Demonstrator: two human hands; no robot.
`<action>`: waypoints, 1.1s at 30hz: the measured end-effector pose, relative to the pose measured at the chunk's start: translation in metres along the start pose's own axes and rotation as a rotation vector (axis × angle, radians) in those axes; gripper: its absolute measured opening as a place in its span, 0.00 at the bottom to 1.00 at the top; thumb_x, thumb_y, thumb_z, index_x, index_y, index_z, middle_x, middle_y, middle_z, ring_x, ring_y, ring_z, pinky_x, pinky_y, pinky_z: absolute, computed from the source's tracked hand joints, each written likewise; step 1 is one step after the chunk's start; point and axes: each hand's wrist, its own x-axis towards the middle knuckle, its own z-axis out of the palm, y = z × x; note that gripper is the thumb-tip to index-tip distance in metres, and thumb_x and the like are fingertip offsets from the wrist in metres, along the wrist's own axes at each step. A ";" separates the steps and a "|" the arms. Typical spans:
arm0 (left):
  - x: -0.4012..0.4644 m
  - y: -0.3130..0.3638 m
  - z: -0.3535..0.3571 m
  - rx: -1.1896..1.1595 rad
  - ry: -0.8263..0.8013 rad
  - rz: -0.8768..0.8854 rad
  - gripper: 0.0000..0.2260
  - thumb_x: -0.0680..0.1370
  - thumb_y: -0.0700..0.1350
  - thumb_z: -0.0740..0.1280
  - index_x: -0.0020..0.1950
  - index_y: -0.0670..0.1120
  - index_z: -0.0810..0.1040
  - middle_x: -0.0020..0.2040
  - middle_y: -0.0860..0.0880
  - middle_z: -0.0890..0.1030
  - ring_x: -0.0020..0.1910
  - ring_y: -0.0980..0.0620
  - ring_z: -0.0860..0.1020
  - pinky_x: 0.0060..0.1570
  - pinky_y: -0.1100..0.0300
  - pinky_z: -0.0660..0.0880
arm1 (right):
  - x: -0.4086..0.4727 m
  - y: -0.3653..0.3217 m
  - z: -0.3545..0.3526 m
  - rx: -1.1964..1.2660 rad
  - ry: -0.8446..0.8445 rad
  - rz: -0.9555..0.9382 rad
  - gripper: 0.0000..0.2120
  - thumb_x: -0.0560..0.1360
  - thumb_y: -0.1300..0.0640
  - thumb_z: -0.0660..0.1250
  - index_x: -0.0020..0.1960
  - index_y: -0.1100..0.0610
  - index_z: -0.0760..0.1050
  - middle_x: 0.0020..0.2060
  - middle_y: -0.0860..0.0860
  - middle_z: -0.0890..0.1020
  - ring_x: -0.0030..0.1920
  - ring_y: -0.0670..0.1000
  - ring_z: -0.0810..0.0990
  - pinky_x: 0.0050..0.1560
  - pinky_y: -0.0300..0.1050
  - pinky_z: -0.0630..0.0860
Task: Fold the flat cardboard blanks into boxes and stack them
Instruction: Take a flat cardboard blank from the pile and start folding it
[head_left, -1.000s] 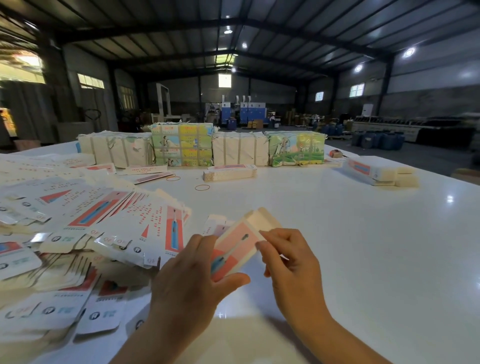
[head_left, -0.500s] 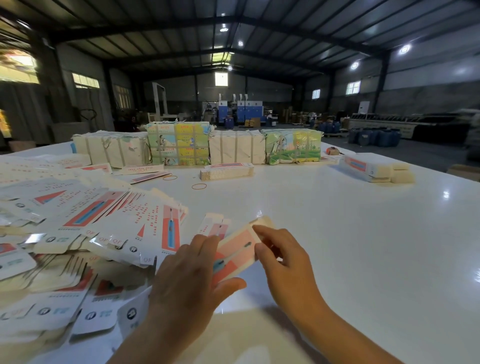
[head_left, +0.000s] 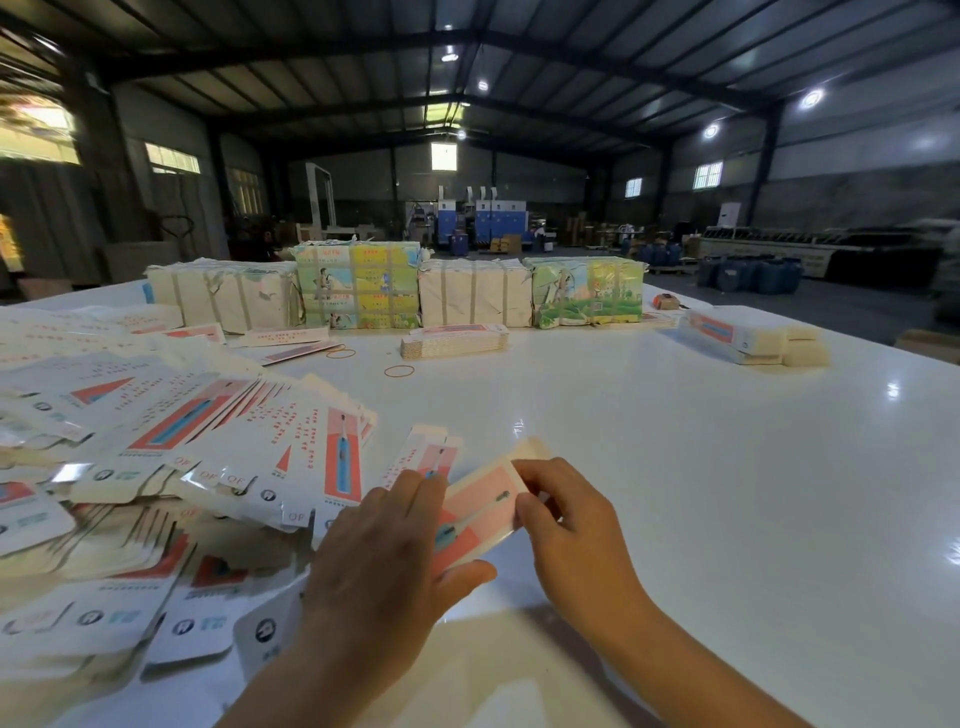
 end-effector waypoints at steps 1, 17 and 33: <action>-0.001 0.000 0.001 0.002 0.002 0.005 0.32 0.63 0.65 0.70 0.58 0.45 0.77 0.48 0.49 0.81 0.40 0.49 0.80 0.37 0.55 0.78 | 0.000 0.000 0.000 -0.033 -0.006 -0.028 0.15 0.78 0.64 0.57 0.48 0.46 0.76 0.43 0.41 0.79 0.44 0.43 0.77 0.46 0.32 0.72; -0.001 -0.005 0.008 -0.086 0.053 0.015 0.37 0.65 0.73 0.47 0.69 0.56 0.60 0.64 0.59 0.70 0.56 0.58 0.72 0.52 0.65 0.71 | 0.014 0.010 -0.005 0.794 -0.118 0.446 0.23 0.70 0.67 0.70 0.62 0.56 0.71 0.49 0.56 0.83 0.44 0.55 0.84 0.40 0.46 0.81; -0.001 -0.006 0.020 -0.067 0.089 0.056 0.33 0.71 0.71 0.56 0.70 0.57 0.54 0.66 0.61 0.66 0.56 0.61 0.70 0.53 0.68 0.71 | 0.005 0.001 -0.003 0.308 -0.040 0.214 0.18 0.81 0.56 0.56 0.45 0.67 0.79 0.39 0.62 0.82 0.44 0.62 0.81 0.47 0.51 0.80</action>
